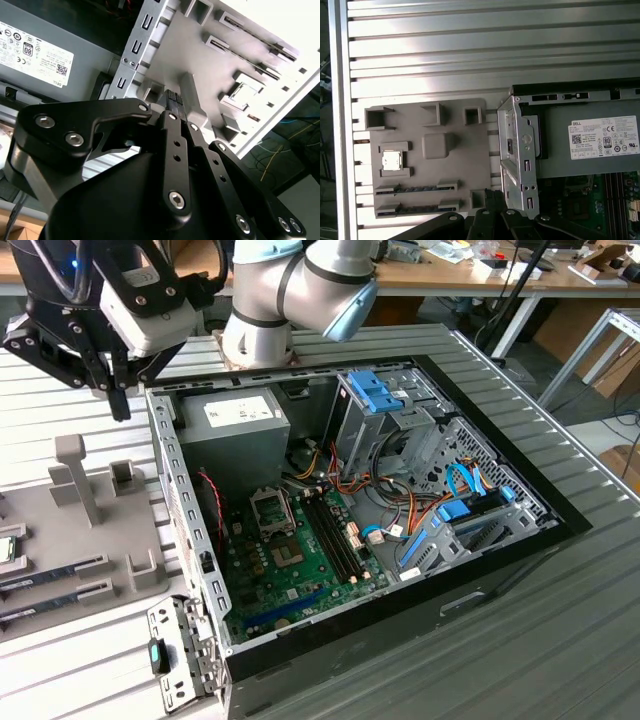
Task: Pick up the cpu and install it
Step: 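Reach for the cpu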
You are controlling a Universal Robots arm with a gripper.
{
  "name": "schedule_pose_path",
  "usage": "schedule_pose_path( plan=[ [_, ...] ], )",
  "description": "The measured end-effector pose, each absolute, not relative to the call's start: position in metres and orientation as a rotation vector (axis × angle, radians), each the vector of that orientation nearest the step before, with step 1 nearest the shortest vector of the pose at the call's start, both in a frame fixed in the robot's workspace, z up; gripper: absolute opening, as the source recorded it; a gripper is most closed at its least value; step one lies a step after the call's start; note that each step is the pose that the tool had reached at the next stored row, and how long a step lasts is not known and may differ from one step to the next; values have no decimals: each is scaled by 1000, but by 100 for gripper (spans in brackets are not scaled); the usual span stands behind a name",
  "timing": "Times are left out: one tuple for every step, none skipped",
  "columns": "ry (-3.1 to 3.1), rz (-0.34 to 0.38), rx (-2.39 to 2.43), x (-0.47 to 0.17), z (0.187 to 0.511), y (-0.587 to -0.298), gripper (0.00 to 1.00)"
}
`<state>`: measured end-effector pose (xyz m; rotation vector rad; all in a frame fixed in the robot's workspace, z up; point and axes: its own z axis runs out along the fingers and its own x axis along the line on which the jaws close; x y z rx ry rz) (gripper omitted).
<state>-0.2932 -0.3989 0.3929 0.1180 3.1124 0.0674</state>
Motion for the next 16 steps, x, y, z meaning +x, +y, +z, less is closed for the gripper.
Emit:
schedule_pose_path(
  plan=[
    [3112,67,118,-294,393,-399,11],
    [3112,67,118,-294,393,-399,11],
    [3112,67,118,-295,393,-399,11],
    [3112,67,118,-296,393,-399,11],
    [3112,67,118,-296,393,-399,11],
    [3113,67,118,-297,393,-399,11],
    [3112,67,118,-297,393,-399,11],
    [3113,67,118,-298,393,-399,11],
    [3112,67,118,-298,393,-399,11],
    [3113,67,118,-299,393,-399,11],
    [3112,67,118,-299,393,-399,11],
    [3113,67,118,-300,393,-399,11],
    [3112,67,118,-300,393,-399,11],
    [3113,67,118,-301,393,-399,11],
    [3112,67,118,-301,393,-399,11],
    [3112,67,118,-301,393,-399,11]
  ],
)
